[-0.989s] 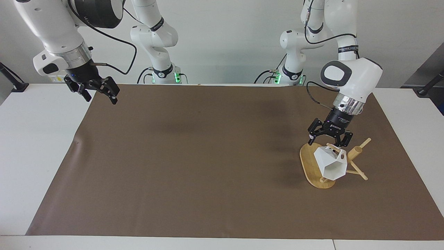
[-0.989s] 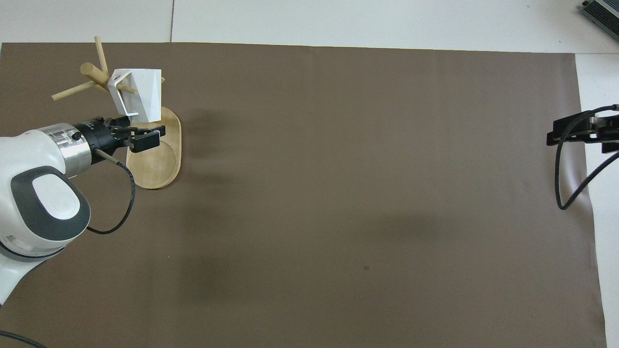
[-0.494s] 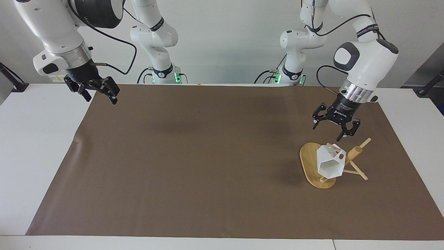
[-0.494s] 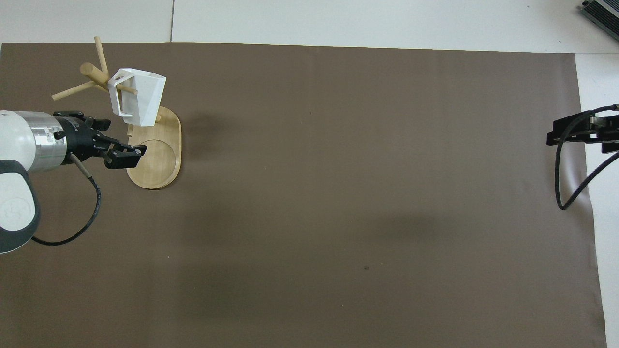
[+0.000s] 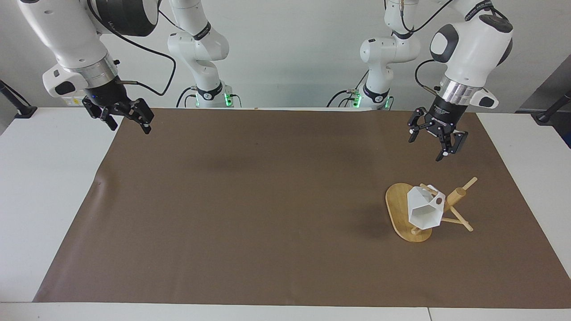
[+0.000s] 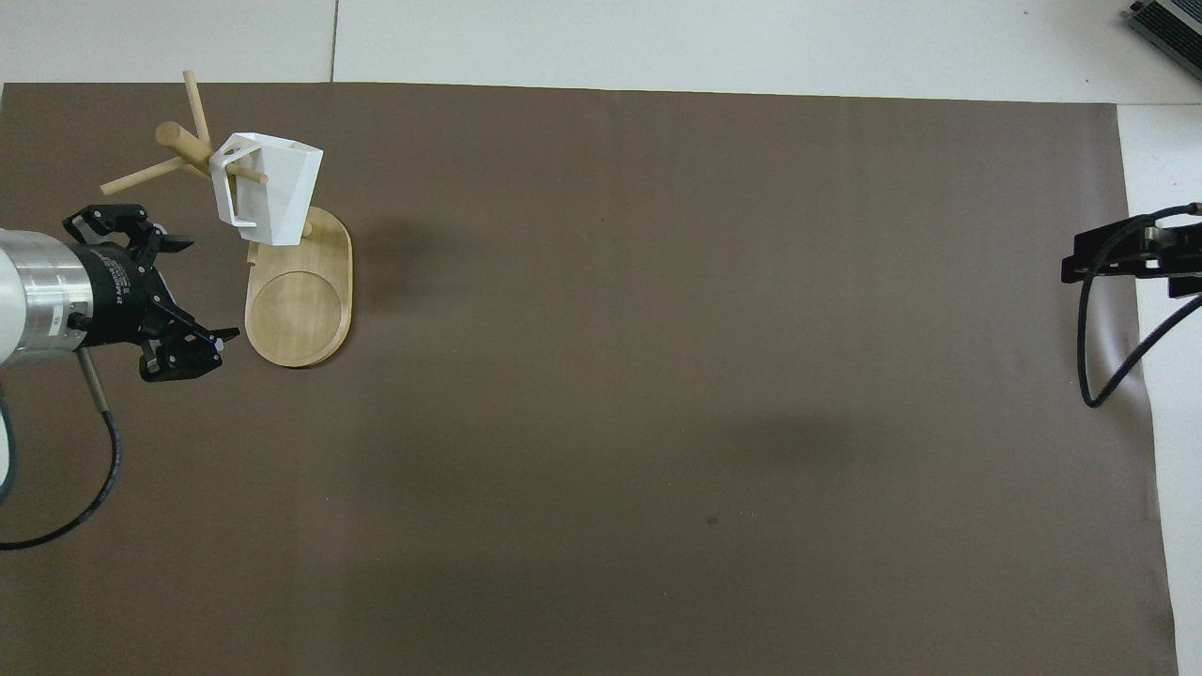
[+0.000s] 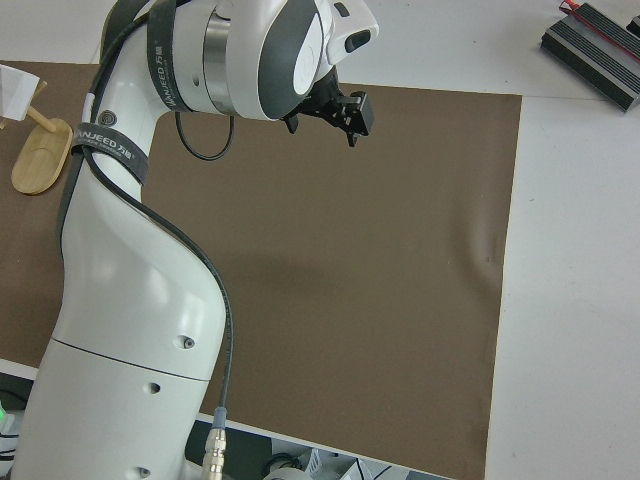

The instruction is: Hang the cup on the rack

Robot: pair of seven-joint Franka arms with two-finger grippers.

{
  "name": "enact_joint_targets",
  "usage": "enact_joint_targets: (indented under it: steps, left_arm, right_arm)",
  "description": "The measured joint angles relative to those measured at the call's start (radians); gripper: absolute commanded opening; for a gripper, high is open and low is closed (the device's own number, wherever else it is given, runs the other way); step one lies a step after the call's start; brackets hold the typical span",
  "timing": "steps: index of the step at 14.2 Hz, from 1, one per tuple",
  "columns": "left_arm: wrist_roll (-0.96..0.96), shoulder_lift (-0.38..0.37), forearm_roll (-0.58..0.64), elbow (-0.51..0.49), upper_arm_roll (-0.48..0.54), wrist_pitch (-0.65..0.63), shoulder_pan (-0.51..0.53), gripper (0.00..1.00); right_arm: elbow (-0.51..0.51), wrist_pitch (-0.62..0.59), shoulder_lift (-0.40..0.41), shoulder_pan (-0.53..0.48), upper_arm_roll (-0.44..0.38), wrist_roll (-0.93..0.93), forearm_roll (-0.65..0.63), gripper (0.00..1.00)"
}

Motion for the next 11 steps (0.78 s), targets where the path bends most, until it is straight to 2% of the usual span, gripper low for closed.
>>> enact_joint_targets:
  steps: [5,11]
  left_arm:
    - [0.569,-0.011,0.004,0.022,0.028,-0.077,0.002,1.0]
    - [1.126,-0.016,0.017,0.075,0.106,-0.154,0.003,1.0]
  right_arm:
    - [0.0,0.0,0.0,0.0,0.0,0.0,0.0,1.0]
    - [0.0,0.0,0.0,0.0,0.0,0.0,0.0,1.0]
